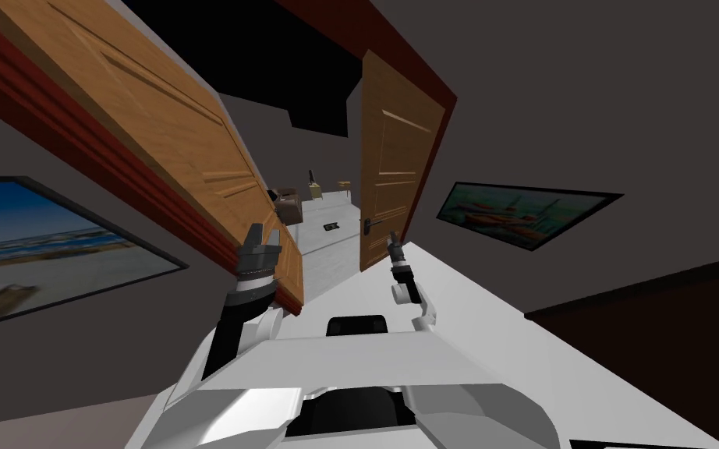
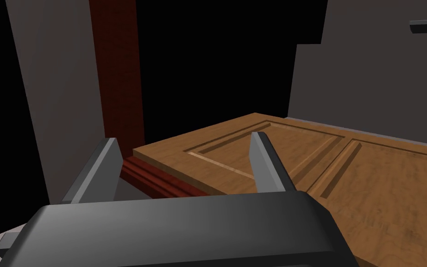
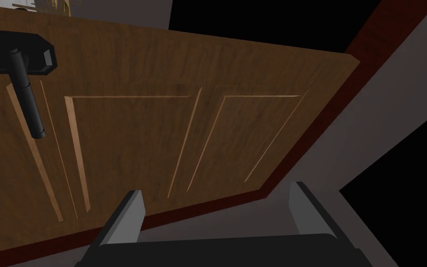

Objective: Push the door open

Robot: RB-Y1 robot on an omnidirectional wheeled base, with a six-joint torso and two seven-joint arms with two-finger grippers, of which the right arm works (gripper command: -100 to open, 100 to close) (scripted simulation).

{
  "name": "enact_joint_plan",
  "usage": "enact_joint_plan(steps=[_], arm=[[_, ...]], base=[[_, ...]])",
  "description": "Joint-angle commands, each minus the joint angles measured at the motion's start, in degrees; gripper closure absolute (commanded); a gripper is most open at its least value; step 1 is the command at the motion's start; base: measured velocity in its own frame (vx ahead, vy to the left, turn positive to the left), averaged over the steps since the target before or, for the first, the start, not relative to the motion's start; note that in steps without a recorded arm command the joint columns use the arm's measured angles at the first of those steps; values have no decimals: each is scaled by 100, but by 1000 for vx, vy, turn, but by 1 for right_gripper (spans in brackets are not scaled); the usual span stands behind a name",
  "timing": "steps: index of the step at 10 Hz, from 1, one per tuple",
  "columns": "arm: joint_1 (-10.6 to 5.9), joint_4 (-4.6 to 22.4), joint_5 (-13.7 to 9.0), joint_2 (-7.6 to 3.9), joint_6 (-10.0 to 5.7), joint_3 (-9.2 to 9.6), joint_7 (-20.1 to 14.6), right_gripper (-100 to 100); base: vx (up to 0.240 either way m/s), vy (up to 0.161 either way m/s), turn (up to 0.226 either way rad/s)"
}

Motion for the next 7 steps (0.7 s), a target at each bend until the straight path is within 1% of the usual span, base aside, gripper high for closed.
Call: enact_joint_plan(steps=[1, 4, 7], arm=[[-169, 260, -25, -24, 74, 51, -58, -100], [-452, 720, -61, -42, 187, 161, -150, -100], [-734, 1201, -98, -47, 300, 270, -240, -100]], base=[[84, -129, 80], [64, -107, 84], [101, -112, 80]])
